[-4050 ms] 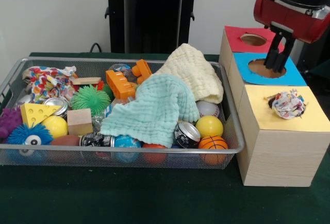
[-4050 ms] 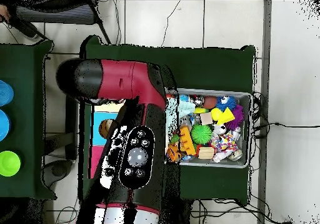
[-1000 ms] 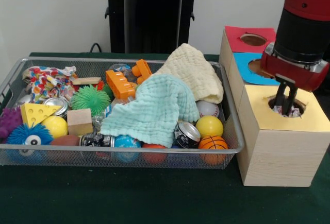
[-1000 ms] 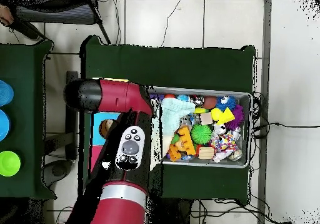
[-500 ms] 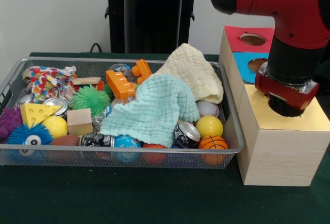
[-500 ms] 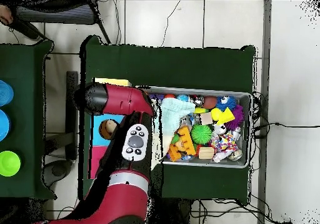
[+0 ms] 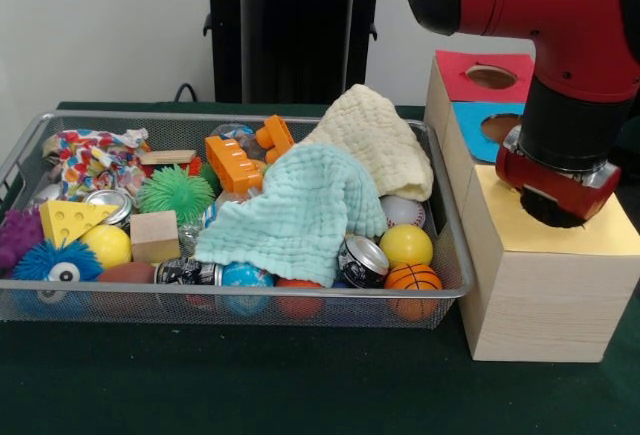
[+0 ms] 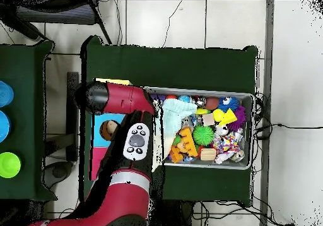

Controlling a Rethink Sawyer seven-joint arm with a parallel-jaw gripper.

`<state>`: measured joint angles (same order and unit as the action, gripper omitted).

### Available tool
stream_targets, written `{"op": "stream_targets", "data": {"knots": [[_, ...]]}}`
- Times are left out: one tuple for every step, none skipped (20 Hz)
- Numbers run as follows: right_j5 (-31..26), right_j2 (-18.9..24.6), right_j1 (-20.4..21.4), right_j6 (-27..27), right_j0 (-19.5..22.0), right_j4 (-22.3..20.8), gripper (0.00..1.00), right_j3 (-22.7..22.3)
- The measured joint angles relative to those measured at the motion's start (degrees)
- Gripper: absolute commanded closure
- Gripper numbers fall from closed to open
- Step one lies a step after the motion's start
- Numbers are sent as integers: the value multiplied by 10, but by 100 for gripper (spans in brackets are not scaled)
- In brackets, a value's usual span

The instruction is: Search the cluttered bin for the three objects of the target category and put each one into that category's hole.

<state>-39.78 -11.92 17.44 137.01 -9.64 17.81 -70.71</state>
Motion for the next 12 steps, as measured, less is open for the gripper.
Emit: {"op": "stream_targets", "data": {"knots": [[0, 0, 0, 0, 0, 0, 100, 0], [0, 0, 1, 0, 0, 0, 100, -1], [0, 0, 1, 0, 0, 0, 100, -1], [0, 0, 5, 0, 0, -1, 100, -5], [0, 0, 8, 0, 1, -1, 100, -9], [0, 0, 11, 0, 1, -1, 100, -13], [0, 0, 17, 0, 3, -1, 100, -18], [-1, 0, 23, 0, 5, -1, 100, -23], [-1, 1, 31, 0, 8, -2, 100, -29], [-2, 2, 36, 0, 10, -1, 100, -32], [-2, 2, 43, 0, 13, -1, 100, -36], [-3, 4, 53, 0, 17, -1, 100, -40]]}}
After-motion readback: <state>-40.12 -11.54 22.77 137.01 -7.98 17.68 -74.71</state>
